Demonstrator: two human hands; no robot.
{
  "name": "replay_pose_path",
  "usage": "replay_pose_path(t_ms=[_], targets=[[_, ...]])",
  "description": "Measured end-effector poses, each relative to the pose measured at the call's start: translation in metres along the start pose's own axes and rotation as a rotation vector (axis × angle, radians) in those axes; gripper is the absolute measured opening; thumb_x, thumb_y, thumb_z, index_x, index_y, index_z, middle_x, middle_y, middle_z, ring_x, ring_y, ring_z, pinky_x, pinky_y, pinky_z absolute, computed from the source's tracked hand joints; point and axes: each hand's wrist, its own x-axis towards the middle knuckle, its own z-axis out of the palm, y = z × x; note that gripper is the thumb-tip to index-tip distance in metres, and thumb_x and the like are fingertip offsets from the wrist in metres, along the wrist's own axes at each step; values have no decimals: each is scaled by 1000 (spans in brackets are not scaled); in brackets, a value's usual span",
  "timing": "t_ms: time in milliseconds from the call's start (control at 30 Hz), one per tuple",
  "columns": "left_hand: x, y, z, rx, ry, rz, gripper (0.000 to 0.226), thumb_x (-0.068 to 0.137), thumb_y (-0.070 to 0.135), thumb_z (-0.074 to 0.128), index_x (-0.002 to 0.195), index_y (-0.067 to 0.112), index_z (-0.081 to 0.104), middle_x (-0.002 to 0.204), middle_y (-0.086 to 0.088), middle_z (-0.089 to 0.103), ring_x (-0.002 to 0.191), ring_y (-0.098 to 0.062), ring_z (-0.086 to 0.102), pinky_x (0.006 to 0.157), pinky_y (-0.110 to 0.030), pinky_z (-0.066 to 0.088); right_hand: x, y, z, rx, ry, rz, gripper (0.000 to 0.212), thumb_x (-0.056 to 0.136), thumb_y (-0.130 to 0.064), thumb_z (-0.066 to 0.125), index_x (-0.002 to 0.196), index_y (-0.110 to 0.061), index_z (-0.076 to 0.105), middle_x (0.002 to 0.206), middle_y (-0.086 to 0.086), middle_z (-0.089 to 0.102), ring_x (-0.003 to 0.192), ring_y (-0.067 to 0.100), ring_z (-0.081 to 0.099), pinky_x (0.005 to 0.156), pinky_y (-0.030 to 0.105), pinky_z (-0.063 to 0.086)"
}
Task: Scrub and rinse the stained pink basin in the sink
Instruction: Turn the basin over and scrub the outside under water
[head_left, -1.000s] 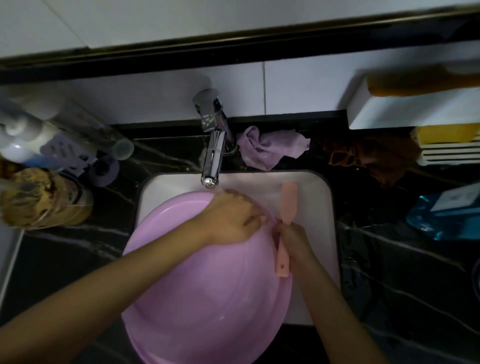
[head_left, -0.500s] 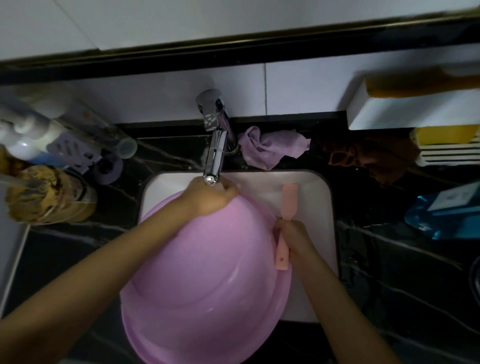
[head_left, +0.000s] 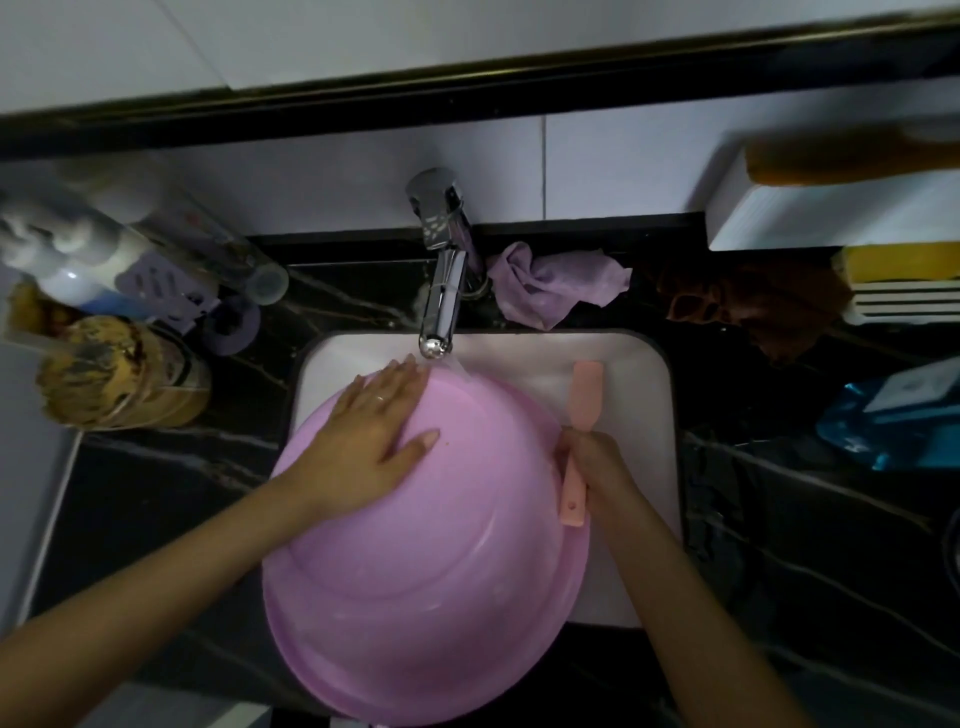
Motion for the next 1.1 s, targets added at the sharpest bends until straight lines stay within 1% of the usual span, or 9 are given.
replay_pose_path(t_ms=[100,200,300,567,667,733,867,967,1100], targets=[[8,30,12,29,4,-116,89,81,64,3,151,9,6,159,-9,3,146,-17,-7,116,-42,-11,2,0,-1,-17,7,0,18,71,6,50,57,-4,52,44,8,44,30,14,39,37,15,27],[44,67,18,20,38,23,75,83,50,12,143,13,38,151,-10,34,142,-22,25,114,-44,10,6,6,0,-31,8,-20,14,74,3,56,62,-3,60,47,6,52,41,15,47,43,19,34],[82,90,18,-15,-38,131,44,89,41,29,101,22,68,112,-6,68,106,-26,60,81,-32,39,13,12,1,-66,19,-14,15,80,-3,61,65,-4,62,55,5,56,55,18,51,54,27,40],[107,17,15,-84,-110,-337,47,88,48,31,96,18,67,101,-3,66,99,-29,61,76,-28,39,3,12,-7,-69,70,-27,25,75,1,55,52,-8,53,39,3,44,33,13,38,39,16,26],[79,58,17,154,93,41,59,83,47,20,100,21,70,102,-4,70,95,-28,62,76,-28,39,1,8,0,-64,61,-44,20,73,-3,59,53,-8,56,42,2,48,40,14,42,42,20,30],[65,88,16,145,37,303,61,81,50,19,93,24,72,93,-2,72,90,-24,62,78,-28,37,0,8,4,1,40,-34,7,67,-4,63,62,-7,62,56,7,53,56,18,47,53,28,35],[88,58,12,-5,-116,80,40,87,48,38,89,21,68,99,-6,70,97,-29,62,81,-29,45,0,7,0,-52,66,-1,20,72,2,59,55,-9,59,49,4,49,51,18,43,50,27,32],[90,20,2,-28,-81,-201,51,90,56,27,86,21,63,100,-5,69,100,-27,61,83,-29,45,-1,4,0,-11,59,-17,26,70,7,55,51,-11,54,43,2,44,40,15,38,44,21,28],[72,53,8,61,98,181,54,82,45,22,99,25,69,102,0,70,96,-27,63,79,-31,44,-3,6,0,4,49,-18,26,69,5,57,49,-12,56,40,-2,45,42,15,39,45,23,30]])
